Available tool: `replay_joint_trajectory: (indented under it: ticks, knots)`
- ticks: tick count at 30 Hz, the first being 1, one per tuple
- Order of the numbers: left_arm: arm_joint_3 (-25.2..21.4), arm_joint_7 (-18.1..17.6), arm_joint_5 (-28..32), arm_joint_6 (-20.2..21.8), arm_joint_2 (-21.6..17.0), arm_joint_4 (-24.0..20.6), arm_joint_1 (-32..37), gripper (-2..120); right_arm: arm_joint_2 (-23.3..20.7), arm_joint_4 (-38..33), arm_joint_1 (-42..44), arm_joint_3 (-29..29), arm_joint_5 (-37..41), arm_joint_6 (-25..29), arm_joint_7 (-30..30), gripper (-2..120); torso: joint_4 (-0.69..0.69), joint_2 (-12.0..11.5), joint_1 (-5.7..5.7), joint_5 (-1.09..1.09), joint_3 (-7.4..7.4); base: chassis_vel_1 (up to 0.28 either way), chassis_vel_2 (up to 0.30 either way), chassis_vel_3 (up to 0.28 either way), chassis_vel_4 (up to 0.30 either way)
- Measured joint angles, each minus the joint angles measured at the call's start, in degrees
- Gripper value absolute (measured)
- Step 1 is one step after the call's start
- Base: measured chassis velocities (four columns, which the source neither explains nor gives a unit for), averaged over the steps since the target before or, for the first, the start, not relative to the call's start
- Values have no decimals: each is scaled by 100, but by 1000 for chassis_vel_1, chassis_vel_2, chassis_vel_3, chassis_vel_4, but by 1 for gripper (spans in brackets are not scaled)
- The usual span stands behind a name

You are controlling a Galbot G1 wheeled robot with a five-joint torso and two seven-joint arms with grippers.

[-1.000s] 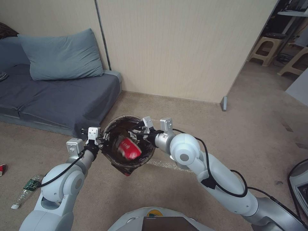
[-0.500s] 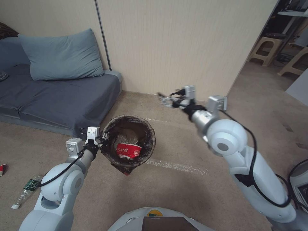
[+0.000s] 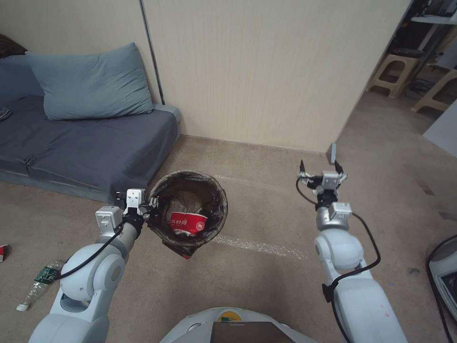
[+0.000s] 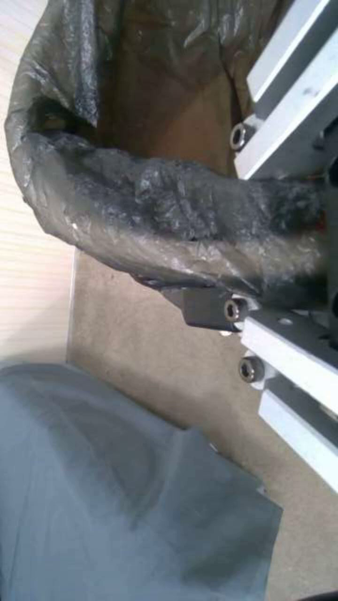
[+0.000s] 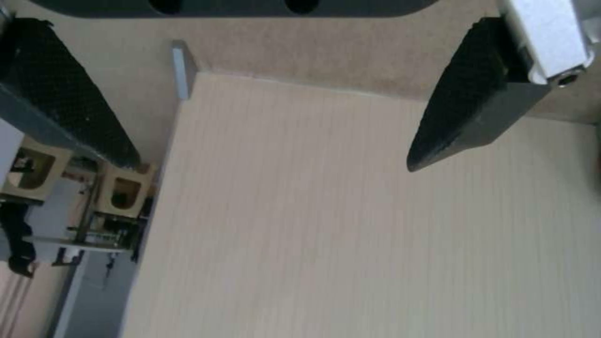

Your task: Pick up the trash bin, then pick up the garbage from the floor and place it into the trash bin.

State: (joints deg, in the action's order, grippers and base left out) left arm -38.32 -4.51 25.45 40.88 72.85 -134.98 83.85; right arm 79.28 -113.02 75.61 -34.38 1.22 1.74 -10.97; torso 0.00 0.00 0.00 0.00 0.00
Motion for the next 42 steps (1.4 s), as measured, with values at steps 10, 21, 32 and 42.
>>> replay_joint_trajectory:
  ticks: [10, 21, 32, 42]
  knots:
    - [5, 24, -219, -51, 129, -38, 170, 5, 480, 351, 70, -67, -512, 727, 226, 100, 1, 0, 0, -1, 0, 0, 0, 0, 0]
    - [-2, 36, -236, -51, 181, -41, 200, 5, 480, 404, -35, -45, -425, 626, 203, 100, 0, 0, 0, 0, 0, 0, 0, 0, 0]
    - [-54, 11, -114, 24, 119, -36, 163, 5, 551, 427, -112, 16, -431, 523, 191, 100, 0, 0, 0, 0, 0, 0, 0, 0, 0]
    - [-72, -8, -35, 63, 112, -44, 158, 5, 527, 447, -161, 30, -460, 469, 191, 100, 1, 0, 0, 0, 0, 45, 40, 35, 38]
